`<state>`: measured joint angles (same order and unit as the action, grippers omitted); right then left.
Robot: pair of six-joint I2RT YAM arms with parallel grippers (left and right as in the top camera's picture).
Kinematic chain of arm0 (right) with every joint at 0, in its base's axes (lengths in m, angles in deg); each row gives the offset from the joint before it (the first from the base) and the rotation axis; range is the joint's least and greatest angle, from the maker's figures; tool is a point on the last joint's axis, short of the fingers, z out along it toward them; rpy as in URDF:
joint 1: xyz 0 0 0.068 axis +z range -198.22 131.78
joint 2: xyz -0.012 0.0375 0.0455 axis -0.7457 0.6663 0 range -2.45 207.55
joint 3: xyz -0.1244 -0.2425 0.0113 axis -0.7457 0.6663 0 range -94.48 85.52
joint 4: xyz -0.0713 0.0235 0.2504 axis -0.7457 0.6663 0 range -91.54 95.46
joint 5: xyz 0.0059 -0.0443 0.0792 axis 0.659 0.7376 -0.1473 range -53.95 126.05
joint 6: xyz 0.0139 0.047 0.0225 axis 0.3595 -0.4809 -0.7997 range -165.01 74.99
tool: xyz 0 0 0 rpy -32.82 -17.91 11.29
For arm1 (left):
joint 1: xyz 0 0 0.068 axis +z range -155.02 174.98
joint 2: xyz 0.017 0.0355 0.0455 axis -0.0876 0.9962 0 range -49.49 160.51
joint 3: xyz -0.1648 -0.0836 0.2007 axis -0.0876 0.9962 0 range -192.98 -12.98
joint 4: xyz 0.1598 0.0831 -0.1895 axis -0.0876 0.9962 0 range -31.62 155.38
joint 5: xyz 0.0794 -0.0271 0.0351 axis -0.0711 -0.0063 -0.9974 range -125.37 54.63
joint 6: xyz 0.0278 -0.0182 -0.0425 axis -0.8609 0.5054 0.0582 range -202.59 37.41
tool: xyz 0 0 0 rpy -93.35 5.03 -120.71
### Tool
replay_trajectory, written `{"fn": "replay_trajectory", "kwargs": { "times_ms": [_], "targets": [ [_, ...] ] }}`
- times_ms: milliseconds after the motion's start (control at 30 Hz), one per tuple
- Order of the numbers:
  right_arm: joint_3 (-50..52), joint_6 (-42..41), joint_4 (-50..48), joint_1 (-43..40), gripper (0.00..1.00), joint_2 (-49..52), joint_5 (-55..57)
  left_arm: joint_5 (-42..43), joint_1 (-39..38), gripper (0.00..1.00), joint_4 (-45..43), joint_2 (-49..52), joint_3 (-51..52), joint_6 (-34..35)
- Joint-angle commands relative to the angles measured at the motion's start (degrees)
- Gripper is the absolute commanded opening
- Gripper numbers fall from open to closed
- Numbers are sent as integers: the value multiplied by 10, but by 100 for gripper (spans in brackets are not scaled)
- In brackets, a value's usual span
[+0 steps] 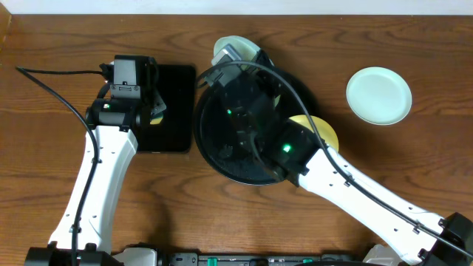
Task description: Clean dirty plates on tray and stack at the side
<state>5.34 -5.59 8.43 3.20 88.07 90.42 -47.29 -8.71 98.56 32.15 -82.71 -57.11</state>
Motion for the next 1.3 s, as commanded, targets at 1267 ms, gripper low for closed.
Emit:
{"fn": "replay_trajectory", "kwargs": {
  "times_ms": [1267],
  "targets": [
    [-5,-733,117,-256,1,309,-530,312,-67,8,-120,98,3,3]
  ]
}}
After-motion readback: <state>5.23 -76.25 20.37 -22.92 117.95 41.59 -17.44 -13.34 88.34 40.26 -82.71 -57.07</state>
